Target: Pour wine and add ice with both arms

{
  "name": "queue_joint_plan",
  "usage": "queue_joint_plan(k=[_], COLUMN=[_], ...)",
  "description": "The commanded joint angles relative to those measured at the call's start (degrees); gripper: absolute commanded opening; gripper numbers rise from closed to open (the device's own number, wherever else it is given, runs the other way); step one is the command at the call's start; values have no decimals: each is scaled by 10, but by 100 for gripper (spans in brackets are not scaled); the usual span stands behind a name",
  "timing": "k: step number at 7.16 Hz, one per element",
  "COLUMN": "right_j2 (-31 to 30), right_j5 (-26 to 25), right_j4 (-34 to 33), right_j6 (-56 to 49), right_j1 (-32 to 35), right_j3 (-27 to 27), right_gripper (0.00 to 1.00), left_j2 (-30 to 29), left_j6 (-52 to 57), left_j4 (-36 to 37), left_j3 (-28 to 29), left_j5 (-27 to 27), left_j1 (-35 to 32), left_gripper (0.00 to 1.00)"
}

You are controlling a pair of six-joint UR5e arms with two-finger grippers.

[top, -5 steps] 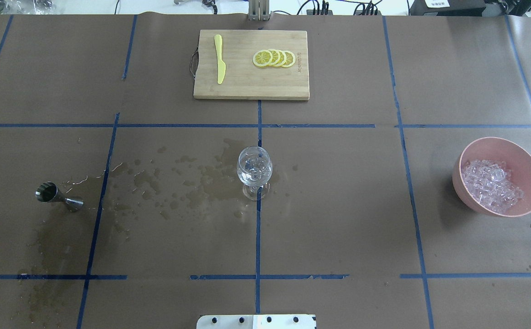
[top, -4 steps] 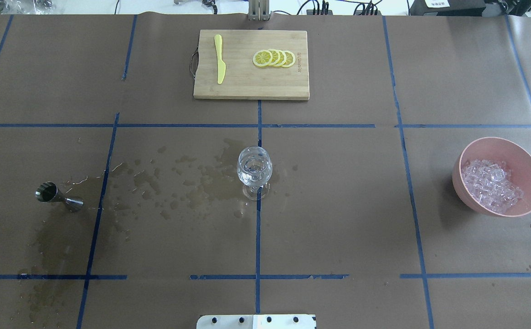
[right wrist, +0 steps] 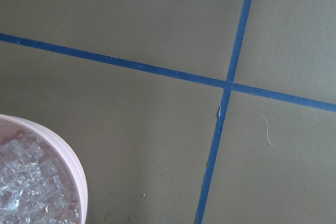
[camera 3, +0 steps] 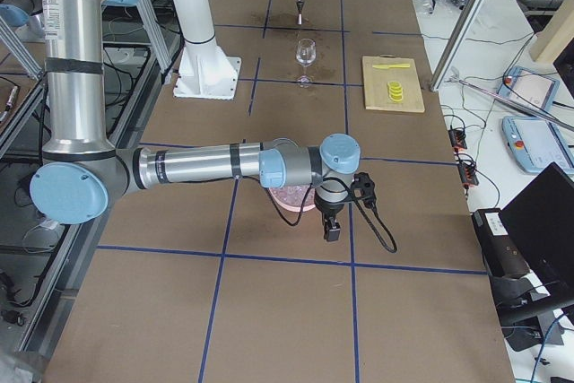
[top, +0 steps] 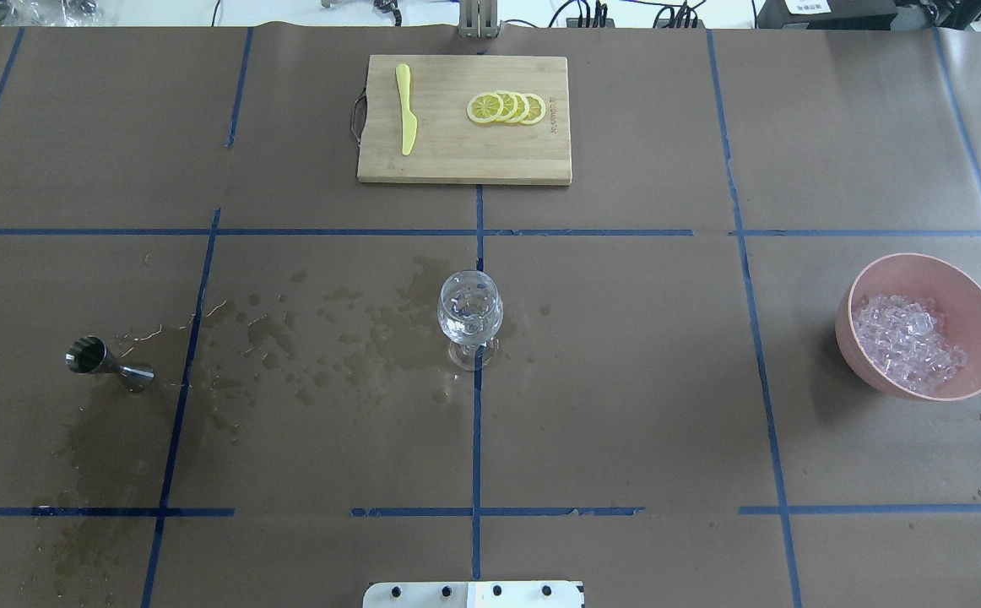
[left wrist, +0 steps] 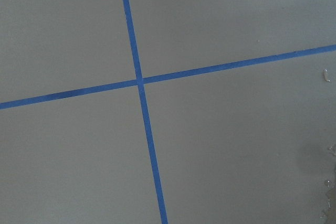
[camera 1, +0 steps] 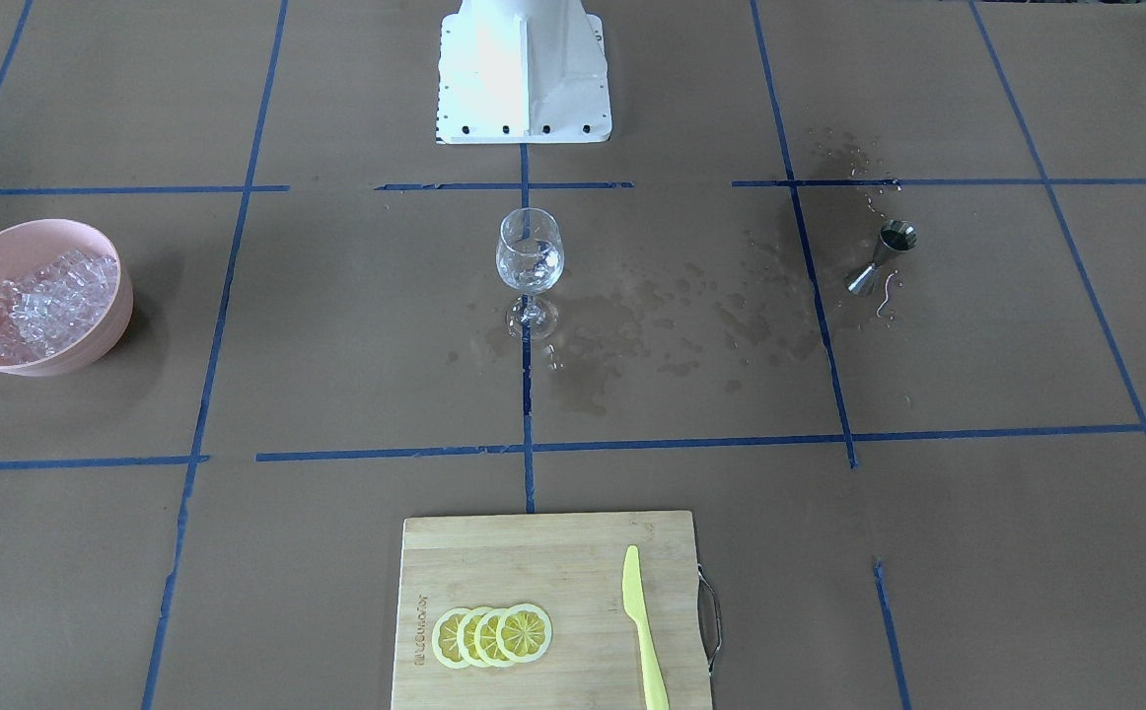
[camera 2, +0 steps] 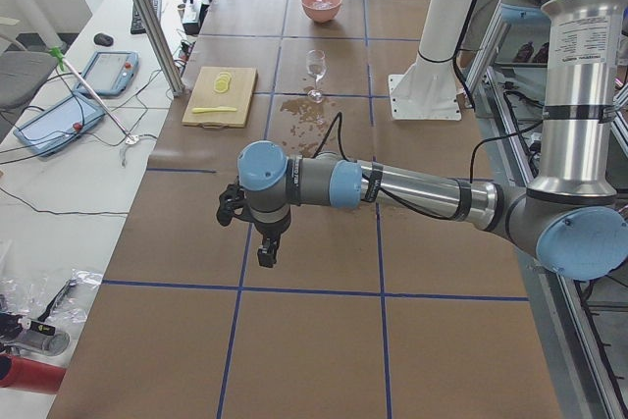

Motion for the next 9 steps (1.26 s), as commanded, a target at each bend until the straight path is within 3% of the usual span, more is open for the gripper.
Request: queue_joint_plan(k=[1, 4, 6, 8, 9], right_j2=[1, -9, -16, -21, -21], right_j5=[18, 22, 58, 57, 60], right_j4=[-1, 33, 45, 68, 69], right_j6=[2, 0, 2, 2, 0], right_j1=[-4, -11, -11, -11, -12], right_j3=[0, -1, -2, -4, 0], right_gripper=[100, 100, 100, 100, 100], left_j2=[-3, -5, -2, -9, -9], left_j6=[1, -5, -4, -21, -94], left_j4=[-2, -33, -78, -122, -169], left_j3=[1, 2, -1, -37, -37], left_j5=[5, -2, -3, -30, -58], left_j1=[6, 5, 7, 7, 29], left_gripper=[100, 100, 100, 100, 100])
